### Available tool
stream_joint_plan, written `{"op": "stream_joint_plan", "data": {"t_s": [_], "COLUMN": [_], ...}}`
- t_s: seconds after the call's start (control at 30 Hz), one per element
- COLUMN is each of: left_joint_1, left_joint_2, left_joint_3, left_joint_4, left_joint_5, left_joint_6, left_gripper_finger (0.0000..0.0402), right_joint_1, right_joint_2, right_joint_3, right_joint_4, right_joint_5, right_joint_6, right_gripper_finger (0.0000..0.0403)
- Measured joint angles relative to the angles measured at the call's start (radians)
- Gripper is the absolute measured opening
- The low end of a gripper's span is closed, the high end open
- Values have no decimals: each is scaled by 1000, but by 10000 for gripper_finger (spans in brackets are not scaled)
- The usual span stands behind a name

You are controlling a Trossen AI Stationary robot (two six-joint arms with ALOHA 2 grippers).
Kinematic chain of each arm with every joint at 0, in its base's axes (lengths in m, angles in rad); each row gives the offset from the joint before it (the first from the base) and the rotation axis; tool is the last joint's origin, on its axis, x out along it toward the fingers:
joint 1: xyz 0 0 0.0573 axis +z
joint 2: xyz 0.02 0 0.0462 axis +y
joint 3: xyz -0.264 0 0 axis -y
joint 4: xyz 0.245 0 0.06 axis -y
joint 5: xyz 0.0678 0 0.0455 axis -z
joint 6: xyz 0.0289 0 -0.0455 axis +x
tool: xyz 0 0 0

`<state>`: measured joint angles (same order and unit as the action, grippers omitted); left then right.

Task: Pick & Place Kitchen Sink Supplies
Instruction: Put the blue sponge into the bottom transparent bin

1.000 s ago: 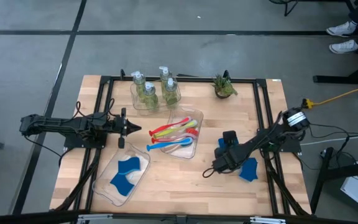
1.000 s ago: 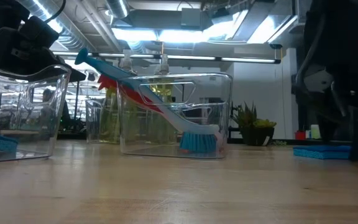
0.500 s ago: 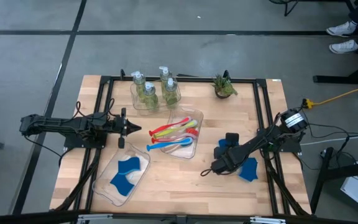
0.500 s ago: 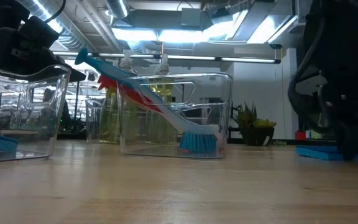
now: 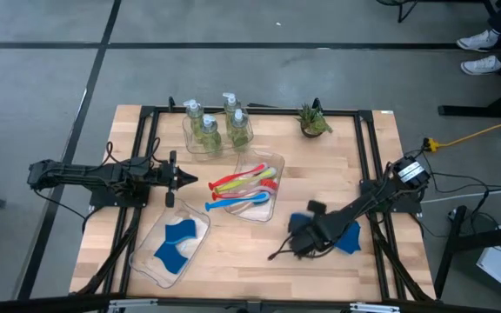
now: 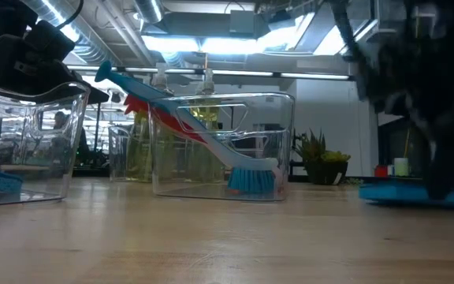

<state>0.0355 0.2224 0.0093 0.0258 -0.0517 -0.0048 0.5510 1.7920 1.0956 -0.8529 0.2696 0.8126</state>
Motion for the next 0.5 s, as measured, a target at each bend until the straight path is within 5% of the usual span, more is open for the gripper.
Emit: {"op": "stream_joint_plan", "data": {"t_s": [0.23, 0.5], "left_joint_1": [0, 0], "left_joint_2": [0, 0], "left_joint_3": [0, 0], "left_joint_4": [0, 0], "left_joint_5": [0, 0], "left_joint_6": [0, 0], "left_gripper_finger": [12, 9], "right_joint_1": [6, 1], "right_joint_2": [0, 0], "right_joint_3": [171, 244], "right_joint_4": [152, 439], "right_joint_5": [-161, -198], "right_joint_6": [-47, -347], "right_gripper_finger": [4, 4]}}
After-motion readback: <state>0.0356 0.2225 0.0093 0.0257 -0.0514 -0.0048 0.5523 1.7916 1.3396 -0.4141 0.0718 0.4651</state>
